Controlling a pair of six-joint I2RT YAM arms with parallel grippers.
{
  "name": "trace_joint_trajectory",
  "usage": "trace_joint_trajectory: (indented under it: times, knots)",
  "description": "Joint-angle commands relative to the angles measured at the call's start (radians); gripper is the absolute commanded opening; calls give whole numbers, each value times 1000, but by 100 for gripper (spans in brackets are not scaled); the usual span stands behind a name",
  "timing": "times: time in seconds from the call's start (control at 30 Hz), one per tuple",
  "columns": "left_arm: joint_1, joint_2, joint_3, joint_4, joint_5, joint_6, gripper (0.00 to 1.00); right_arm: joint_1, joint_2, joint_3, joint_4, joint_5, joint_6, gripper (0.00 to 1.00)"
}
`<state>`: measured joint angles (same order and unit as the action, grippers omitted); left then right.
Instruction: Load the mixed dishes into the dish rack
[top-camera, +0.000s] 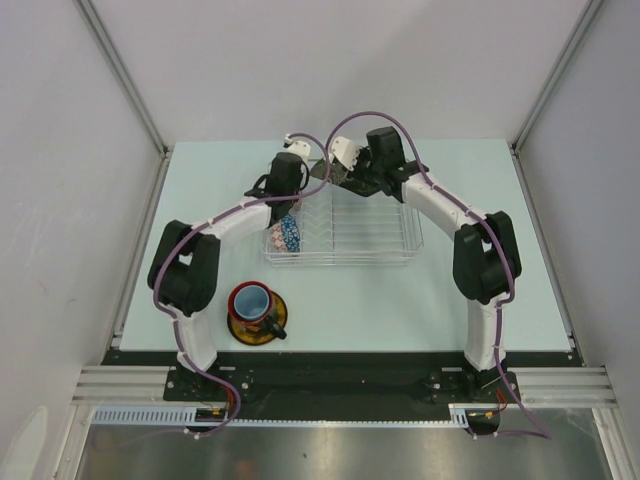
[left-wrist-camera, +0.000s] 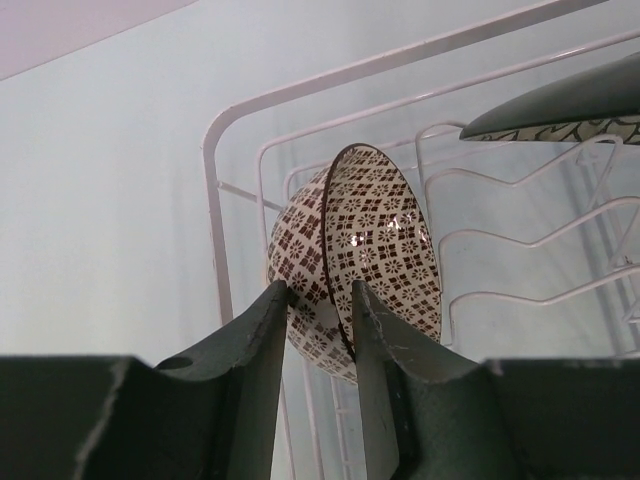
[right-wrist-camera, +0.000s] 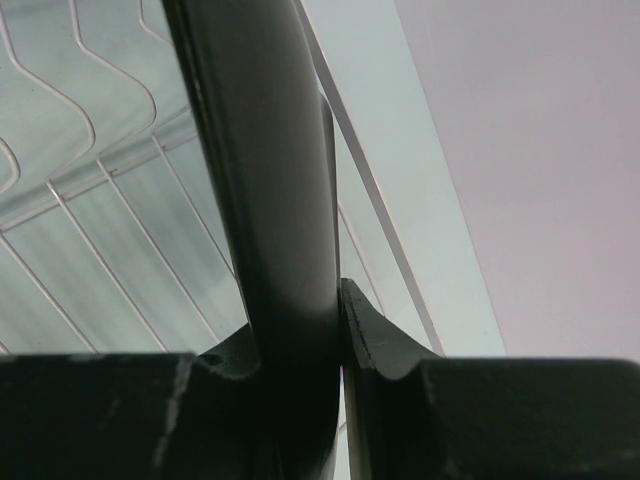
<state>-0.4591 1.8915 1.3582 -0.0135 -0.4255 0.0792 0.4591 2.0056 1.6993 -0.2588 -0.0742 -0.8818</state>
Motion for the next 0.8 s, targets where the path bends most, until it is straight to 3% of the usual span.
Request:
trace_joint_trajectory:
  times: [0.0, 0.77]
  knots:
    - [2, -38, -60, -28, -22, 2, 37, -22, -67, 80, 170, 22, 27, 0]
    - [-4, -215, -229, -83, 22, -12, 37, 19, 27, 198, 153, -4, 50, 0]
